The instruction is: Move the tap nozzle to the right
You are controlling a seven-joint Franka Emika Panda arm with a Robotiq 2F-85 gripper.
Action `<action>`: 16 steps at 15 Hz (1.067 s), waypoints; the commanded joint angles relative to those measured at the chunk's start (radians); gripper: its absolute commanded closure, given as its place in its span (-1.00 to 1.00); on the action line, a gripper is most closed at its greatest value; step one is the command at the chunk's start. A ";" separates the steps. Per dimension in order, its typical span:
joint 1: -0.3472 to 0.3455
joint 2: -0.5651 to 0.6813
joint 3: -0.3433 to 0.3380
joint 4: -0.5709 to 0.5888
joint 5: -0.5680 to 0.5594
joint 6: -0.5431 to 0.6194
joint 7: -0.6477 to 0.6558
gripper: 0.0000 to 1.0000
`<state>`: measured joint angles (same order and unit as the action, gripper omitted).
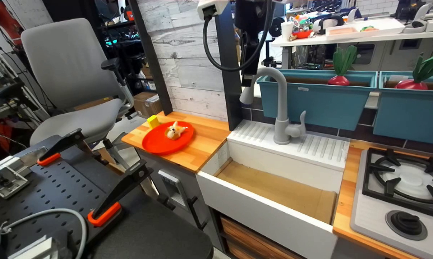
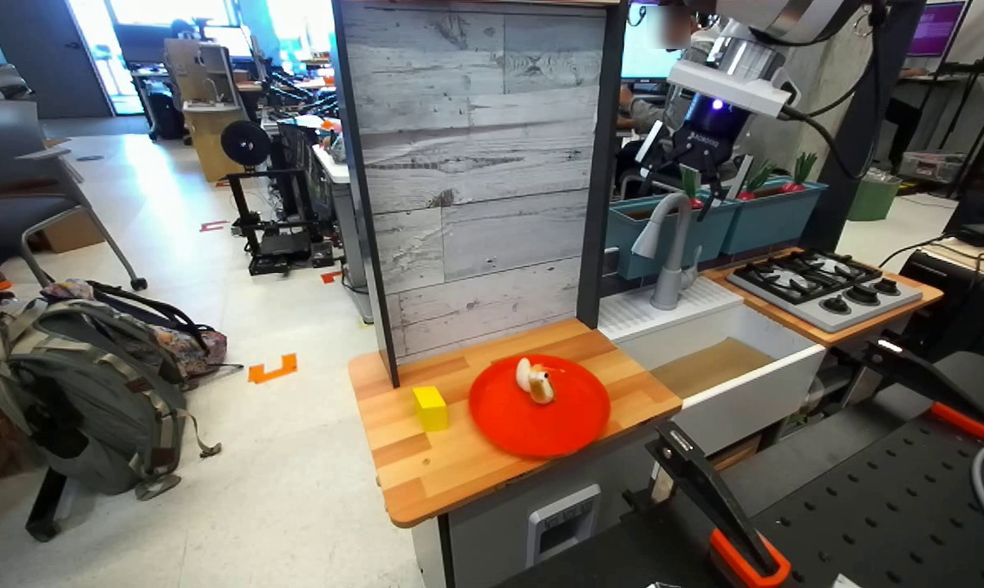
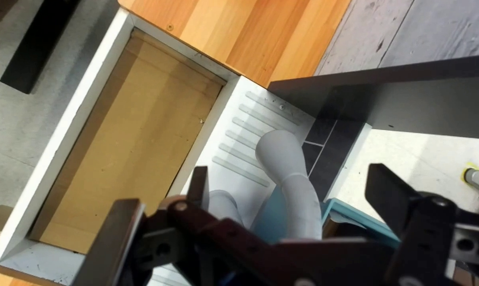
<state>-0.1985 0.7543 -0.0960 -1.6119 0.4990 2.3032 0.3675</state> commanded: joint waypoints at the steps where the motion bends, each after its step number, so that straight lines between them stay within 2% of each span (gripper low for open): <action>1: 0.006 0.053 0.011 0.061 0.001 0.044 0.047 -1.00; 5: 0.023 0.083 0.006 0.087 -0.022 0.051 0.083 -1.00; 6: 0.026 0.088 0.004 0.095 -0.029 0.036 0.092 -0.66; 7: 0.029 0.092 0.001 0.098 -0.034 0.040 0.095 -0.45; 16: 0.025 0.068 -0.020 0.071 -0.067 0.060 0.095 0.94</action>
<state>-0.1719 0.8291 -0.1042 -1.5439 0.4515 2.3449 0.4481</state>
